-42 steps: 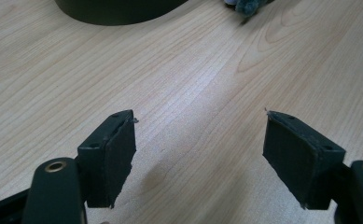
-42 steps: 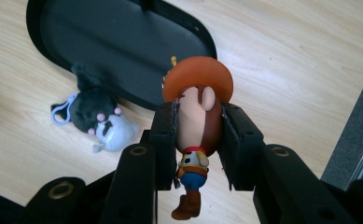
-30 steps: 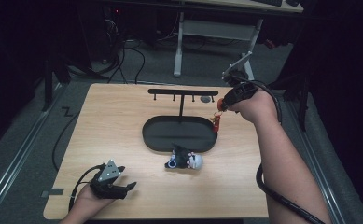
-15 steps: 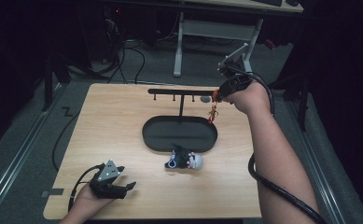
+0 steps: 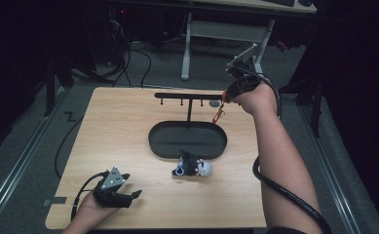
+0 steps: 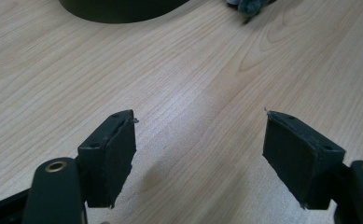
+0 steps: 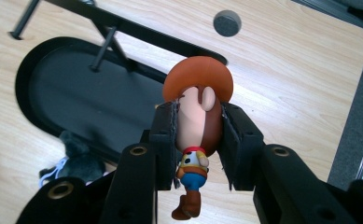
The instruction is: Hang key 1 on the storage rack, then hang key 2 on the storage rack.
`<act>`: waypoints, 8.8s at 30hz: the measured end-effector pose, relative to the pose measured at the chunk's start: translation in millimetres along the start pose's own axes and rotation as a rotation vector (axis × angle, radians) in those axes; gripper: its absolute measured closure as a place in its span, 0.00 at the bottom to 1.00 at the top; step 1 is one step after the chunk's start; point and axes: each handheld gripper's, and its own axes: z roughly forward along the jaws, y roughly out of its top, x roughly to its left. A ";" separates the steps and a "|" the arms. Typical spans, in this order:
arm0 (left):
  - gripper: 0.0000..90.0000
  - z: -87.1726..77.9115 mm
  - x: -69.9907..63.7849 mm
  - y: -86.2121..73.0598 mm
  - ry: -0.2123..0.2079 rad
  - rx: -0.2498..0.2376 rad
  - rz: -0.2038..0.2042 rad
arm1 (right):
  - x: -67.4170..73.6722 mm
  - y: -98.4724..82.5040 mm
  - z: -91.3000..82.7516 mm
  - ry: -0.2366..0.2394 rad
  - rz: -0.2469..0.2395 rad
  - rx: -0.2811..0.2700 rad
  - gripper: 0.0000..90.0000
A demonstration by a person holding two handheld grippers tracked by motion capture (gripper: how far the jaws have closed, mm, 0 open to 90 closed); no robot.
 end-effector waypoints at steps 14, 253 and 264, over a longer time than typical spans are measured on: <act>0.29 2.3 -2.6 0.7 -0.004 0.007 0.008 | -14.1 -27.5 28.3 0.021 0.035 0.041 0.76; 0.52 -0.2 24.3 4.5 0.177 -0.035 -0.029 | 60.4 -210.6 120.0 0.106 -0.149 0.176 0.54; 0.52 -1.7 23.6 4.7 0.175 -0.038 -0.030 | 56.6 -210.3 111.3 0.106 -0.134 0.183 0.54</act>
